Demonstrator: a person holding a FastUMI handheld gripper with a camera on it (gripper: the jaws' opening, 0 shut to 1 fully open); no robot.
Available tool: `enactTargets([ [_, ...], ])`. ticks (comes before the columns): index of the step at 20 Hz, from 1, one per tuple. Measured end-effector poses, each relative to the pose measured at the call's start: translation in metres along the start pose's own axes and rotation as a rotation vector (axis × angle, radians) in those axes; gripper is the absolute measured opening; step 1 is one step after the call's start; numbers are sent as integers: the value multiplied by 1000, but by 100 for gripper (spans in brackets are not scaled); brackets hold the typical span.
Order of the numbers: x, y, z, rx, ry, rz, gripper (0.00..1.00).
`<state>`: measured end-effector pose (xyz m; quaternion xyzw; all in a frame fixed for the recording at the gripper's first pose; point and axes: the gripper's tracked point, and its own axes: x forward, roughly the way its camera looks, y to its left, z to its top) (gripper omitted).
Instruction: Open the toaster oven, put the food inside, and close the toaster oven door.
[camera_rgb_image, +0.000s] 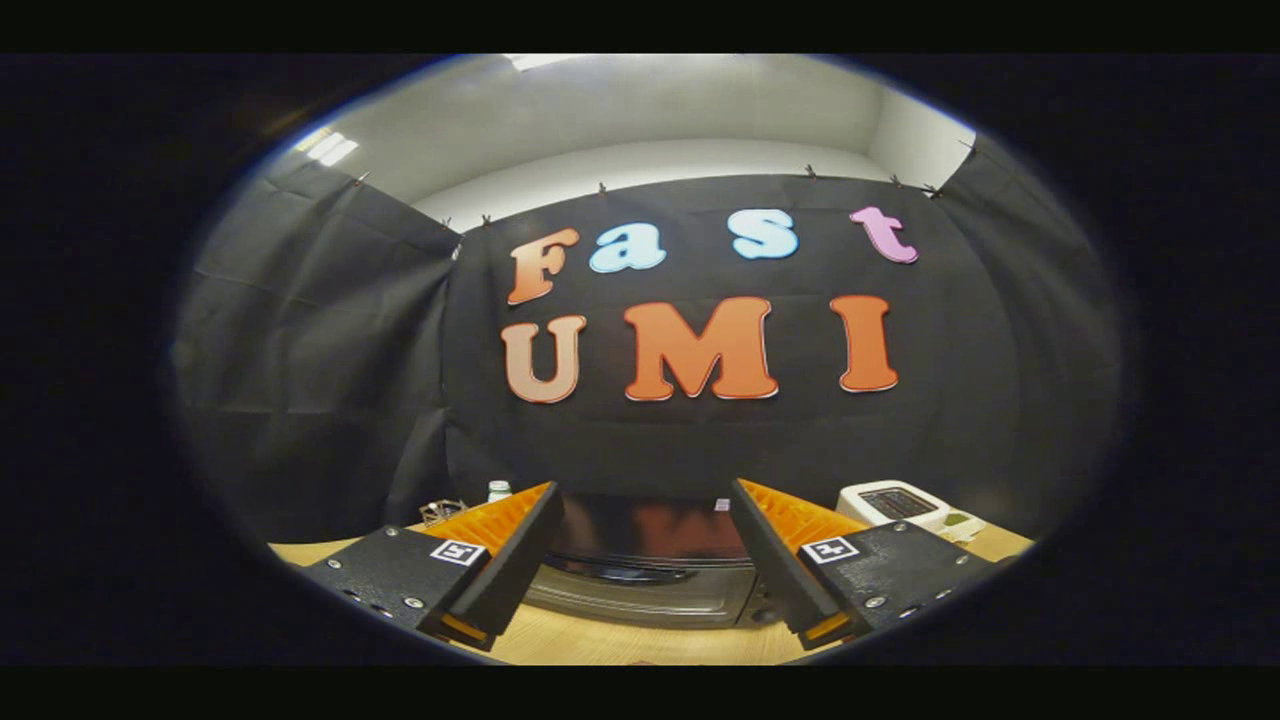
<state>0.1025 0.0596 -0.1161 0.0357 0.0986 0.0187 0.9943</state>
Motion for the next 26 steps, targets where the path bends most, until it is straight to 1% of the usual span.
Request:
enactTargets([
  [4, 32, 9, -47, -21, 97, -18, 99],
  [7, 43, 16, -77, -31, 161, -21, 99],
  [9, 48, 23, -86, -32, 176, -18, 99],
  [12, 57, 28, -98, -67, 184, -32, 100],
  [14, 58, 32, -109, -60, 207, -24, 99],
  [15, 59, 33, -107, -38, 178, -33, 100],
  [18, 55, 34, -106, -39, 150, -34, 99],
  [20, 49, 38, -108, -26, 148, -19, 96],
  [21, 47, 39, -107, -25, 147, -8, 91],
  [24, 30, 44, -109, -1, 168, 33, 83],
  [26, 13, 48, -110, -14, 184, 65, 82],
])
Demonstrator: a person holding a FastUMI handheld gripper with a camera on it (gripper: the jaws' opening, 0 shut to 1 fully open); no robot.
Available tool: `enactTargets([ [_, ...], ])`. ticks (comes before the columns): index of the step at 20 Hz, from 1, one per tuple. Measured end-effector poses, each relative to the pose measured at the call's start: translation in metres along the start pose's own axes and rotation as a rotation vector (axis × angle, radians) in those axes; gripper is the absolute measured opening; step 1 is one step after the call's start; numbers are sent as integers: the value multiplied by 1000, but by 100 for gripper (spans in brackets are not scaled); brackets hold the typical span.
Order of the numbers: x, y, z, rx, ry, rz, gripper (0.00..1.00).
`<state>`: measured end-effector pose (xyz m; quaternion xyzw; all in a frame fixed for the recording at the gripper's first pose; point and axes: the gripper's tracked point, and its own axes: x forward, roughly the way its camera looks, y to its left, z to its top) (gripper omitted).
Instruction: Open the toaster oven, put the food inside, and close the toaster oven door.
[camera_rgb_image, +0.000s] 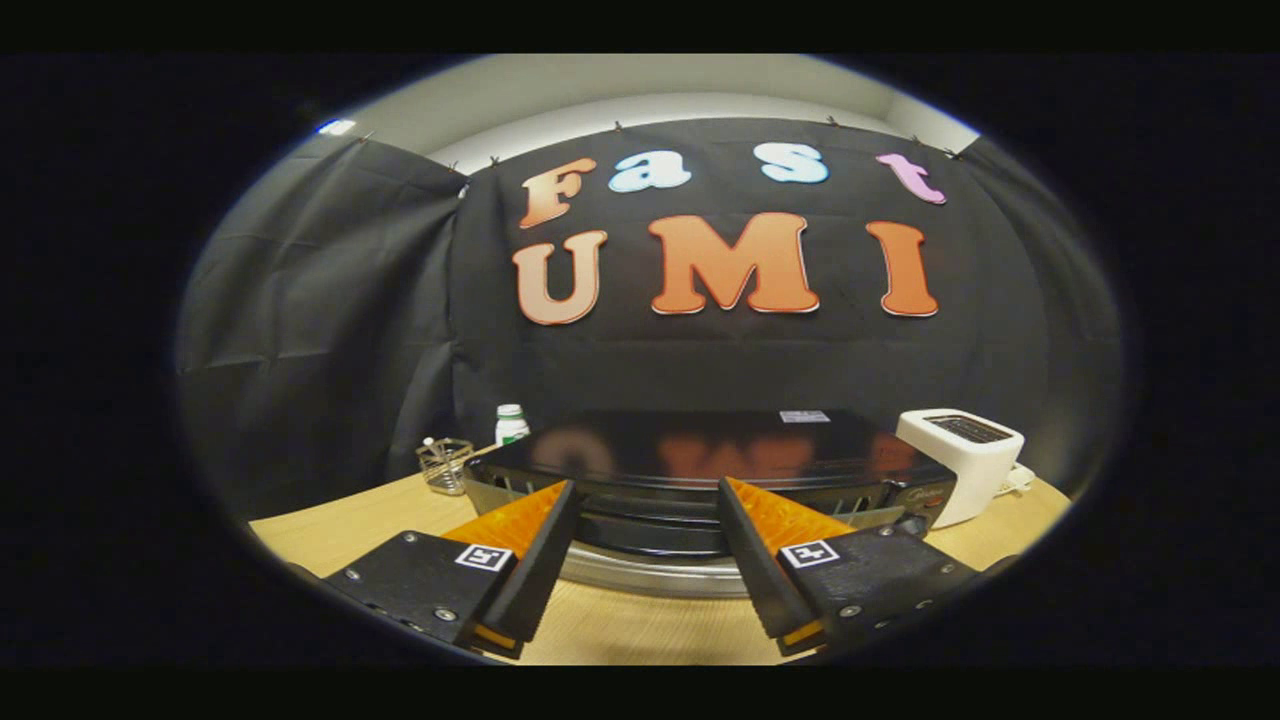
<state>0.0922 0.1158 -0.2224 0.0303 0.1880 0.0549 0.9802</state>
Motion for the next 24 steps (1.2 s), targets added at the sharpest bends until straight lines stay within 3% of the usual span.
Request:
enactTargets([
  [6, -51, 16, -34, -41, 54, 70, 82],
  [12, -87, 21, -85, 104, 211, 153, 82],
  [17, -95, 7, -134, 167, 376, 120, 81],
  [24, -105, -1, -151, 182, 415, 114, 77],
])
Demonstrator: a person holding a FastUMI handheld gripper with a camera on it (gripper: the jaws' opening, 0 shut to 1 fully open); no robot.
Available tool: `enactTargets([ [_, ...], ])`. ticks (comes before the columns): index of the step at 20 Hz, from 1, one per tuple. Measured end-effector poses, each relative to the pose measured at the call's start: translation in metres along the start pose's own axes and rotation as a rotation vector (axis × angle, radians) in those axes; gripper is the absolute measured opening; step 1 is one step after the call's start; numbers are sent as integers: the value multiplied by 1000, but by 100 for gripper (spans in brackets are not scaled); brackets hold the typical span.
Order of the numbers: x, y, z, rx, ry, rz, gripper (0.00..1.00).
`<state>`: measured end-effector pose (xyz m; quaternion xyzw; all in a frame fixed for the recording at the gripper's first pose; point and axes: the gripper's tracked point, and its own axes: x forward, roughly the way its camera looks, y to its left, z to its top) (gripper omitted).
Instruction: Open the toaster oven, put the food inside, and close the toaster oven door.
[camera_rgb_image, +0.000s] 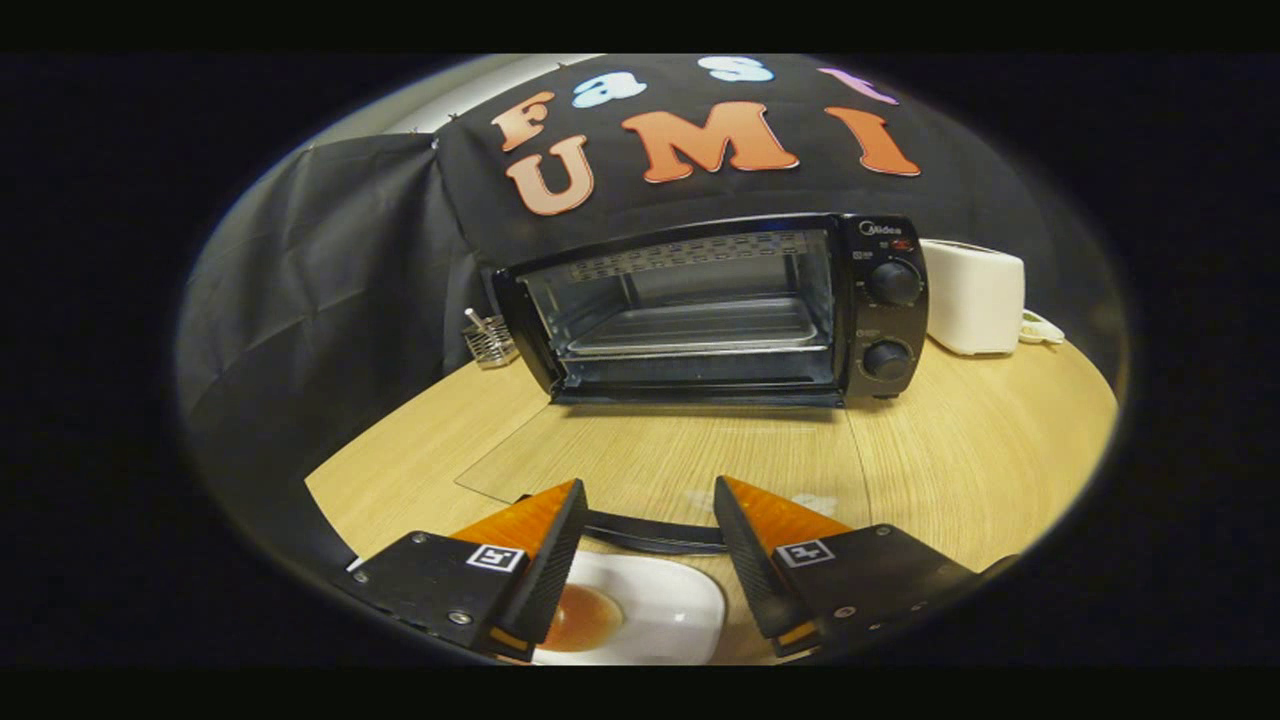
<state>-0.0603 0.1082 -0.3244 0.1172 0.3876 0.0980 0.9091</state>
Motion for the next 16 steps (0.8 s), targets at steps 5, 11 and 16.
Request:
enactTargets([
  [5, -20, -6, 5, 12, -19, -15, 84],
  [11, -62, 27, 2, -60, -32, 81, 98],
  [16, -81, 50, -32, -117, 46, 134, 99],
])
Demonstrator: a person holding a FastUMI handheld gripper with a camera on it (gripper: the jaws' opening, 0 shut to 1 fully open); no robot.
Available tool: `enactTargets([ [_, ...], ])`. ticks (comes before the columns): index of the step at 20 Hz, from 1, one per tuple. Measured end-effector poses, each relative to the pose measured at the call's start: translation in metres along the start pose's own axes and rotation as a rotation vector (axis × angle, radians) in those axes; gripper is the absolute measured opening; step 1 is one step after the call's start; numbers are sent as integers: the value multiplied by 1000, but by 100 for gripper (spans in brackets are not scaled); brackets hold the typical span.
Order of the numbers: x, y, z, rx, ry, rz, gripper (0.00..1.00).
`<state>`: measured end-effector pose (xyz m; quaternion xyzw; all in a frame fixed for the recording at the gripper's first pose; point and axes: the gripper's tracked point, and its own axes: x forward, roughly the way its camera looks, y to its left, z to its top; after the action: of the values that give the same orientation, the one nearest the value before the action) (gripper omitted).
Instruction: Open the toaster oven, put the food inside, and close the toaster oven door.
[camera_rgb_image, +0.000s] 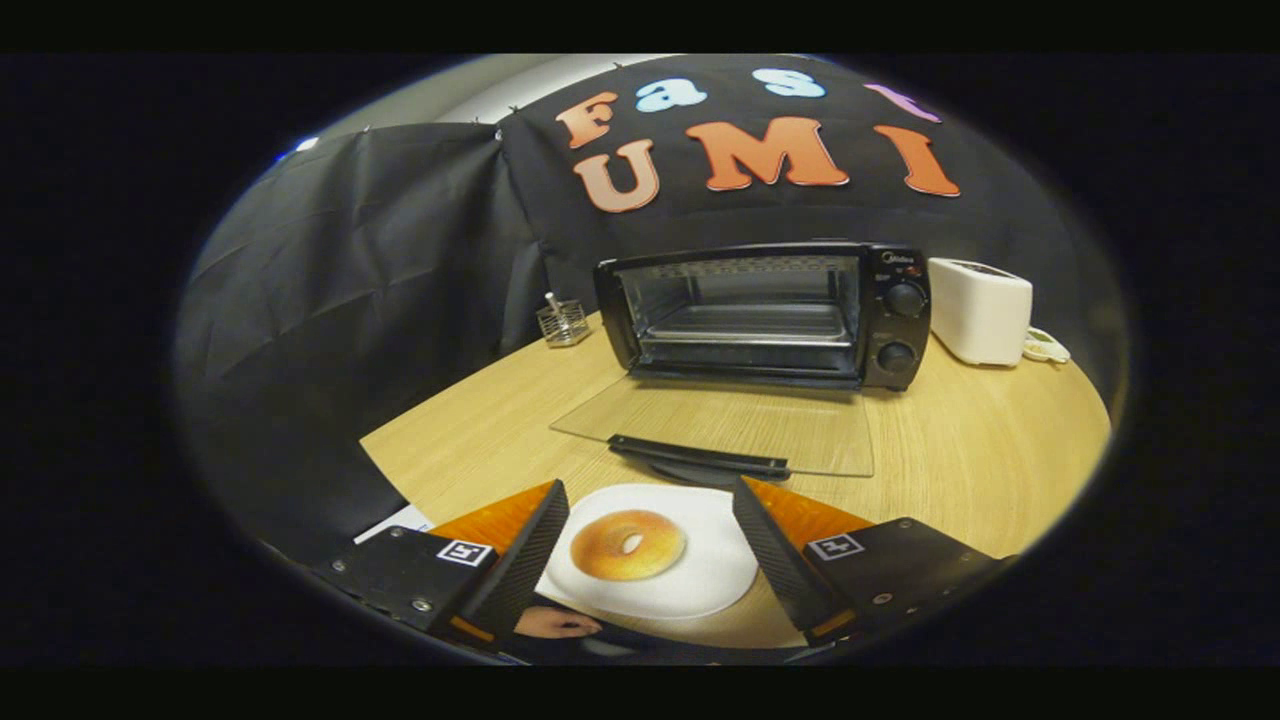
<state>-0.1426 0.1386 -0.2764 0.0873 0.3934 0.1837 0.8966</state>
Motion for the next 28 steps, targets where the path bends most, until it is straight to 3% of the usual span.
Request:
enactTargets([
  [4, -3, 18, -26, -31, 66, 49, 96],
  [10, 1, 13, -52, -91, 130, -1, 83],
  [13, 3, 8, -55, -125, 128, -35, 66],
  [16, 4, 9, -57, -129, 130, -34, 58],
  [21, 8, 9, -56, -76, 133, -33, 21],
  [23, 6, 12, -51, -53, 120, -23, 16],
  [28, 4, 20, -17, 30, 24, 22, 15],
])
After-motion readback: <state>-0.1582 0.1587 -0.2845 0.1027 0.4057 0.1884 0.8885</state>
